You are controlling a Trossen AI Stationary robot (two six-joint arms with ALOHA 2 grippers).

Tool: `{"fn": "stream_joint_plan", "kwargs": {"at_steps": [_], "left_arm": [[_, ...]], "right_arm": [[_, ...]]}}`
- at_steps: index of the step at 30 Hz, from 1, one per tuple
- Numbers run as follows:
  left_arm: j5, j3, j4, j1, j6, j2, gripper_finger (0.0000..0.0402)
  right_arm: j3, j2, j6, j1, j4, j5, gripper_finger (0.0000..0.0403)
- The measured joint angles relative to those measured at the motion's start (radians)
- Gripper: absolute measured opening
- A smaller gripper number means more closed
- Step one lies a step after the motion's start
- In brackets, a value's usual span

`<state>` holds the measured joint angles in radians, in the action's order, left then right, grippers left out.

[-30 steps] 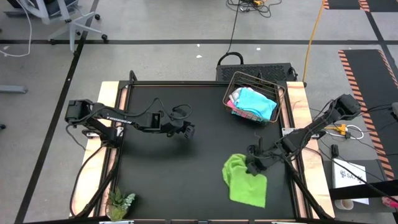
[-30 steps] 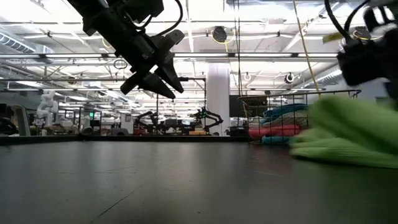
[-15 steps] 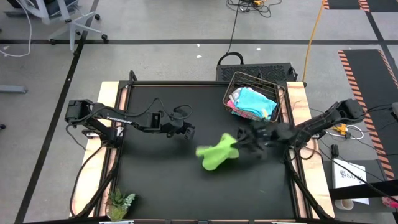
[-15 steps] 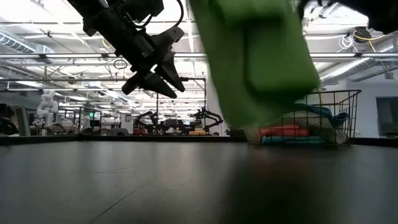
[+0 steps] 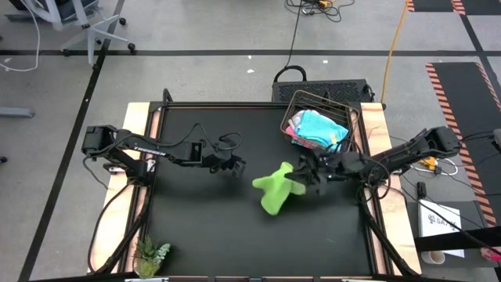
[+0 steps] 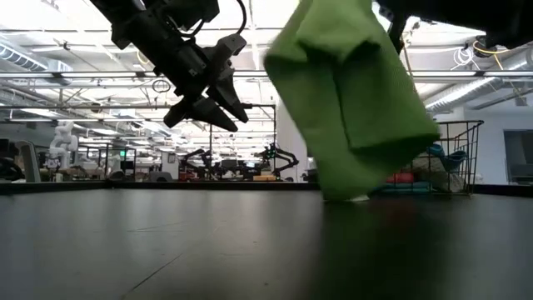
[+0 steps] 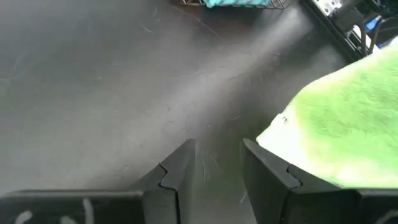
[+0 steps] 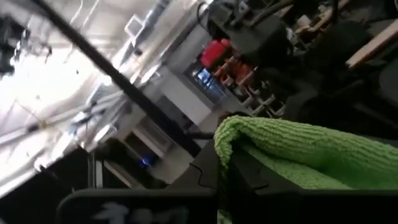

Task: Fold microfiber towels
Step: Fold the green towel

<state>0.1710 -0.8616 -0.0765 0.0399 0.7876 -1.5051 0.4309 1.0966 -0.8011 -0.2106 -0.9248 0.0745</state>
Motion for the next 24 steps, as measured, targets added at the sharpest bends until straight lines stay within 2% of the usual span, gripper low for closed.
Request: {"fn": "stream_joint_plan", "kwargs": {"at_steps": [3,8,11,16,20,24], "left_arm": [[-0.008,0.000,0.000,0.000,0.000,0.000,0.0127],[-0.013,0.000,0.006,0.000,0.014,0.000,0.0127],[-0.077,0.000,0.100,-0.004,0.045,0.000,0.0127],[-0.097,0.000,0.273,-0.040,0.003,0.000,0.0127],[-0.092,0.000,0.287,-0.050,-0.026,0.000,0.0127],[-0.176,0.000,0.268,-0.062,-0.022,0.000,0.0127]], "right_arm": [[0.000,0.000,-0.053,0.022,-0.033,0.008,0.0000],[0.000,-0.002,-0.002,0.054,-0.249,-0.008,0.0000],[0.000,-0.001,0.025,0.068,-0.312,-0.051,0.0000],[0.000,-0.001,0.027,0.081,-0.318,-0.051,0.0000],[0.000,-0.001,0.028,0.081,-0.320,-0.053,0.0000],[0.000,-0.018,0.028,0.081,-0.328,-0.052,0.0000]]}}
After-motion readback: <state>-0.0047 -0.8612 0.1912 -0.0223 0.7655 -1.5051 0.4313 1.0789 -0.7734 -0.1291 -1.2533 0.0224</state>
